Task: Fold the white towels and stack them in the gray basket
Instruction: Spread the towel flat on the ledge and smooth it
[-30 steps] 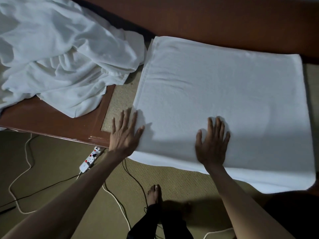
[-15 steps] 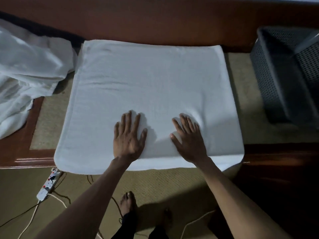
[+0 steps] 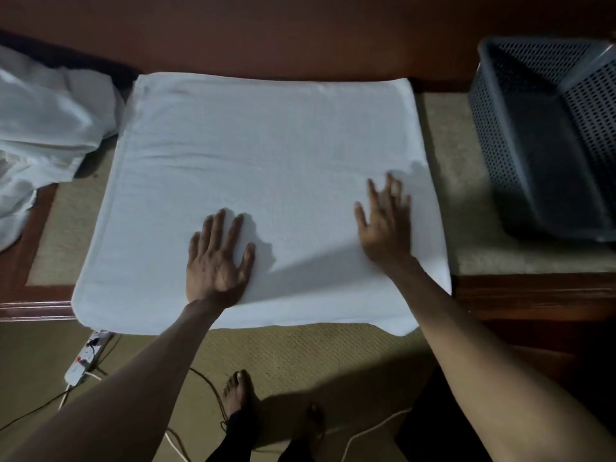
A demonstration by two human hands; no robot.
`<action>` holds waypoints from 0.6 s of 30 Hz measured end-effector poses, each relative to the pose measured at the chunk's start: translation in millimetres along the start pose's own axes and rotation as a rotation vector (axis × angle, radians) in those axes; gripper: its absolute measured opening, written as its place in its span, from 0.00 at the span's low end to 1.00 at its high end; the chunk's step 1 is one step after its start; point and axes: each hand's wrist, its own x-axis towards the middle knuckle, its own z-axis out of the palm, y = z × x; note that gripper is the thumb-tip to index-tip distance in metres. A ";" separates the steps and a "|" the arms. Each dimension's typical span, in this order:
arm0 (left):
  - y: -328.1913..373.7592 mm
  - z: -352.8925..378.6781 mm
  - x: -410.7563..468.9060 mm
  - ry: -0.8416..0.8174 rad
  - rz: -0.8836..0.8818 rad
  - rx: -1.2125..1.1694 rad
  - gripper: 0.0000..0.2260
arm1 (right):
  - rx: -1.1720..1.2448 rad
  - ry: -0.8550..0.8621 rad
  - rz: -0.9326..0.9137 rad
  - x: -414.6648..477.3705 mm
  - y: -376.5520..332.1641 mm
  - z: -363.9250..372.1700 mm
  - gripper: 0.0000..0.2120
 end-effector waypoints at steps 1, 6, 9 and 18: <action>0.3 0.1 -0.6 -0.001 0.000 0.002 0.29 | 0.015 -0.033 -0.101 5.8 -9.6 3.2 0.26; -1.2 3.2 -0.2 0.019 0.006 0.011 0.29 | 0.021 -0.204 -0.096 45.6 -5.2 19.0 0.29; -3.0 4.9 0.2 0.034 0.016 0.017 0.29 | -0.015 -0.095 0.098 51.2 27.8 18.5 0.30; -1.5 2.5 -1.5 0.045 0.032 0.009 0.28 | 0.111 0.068 -0.155 -69.4 -61.7 9.0 0.32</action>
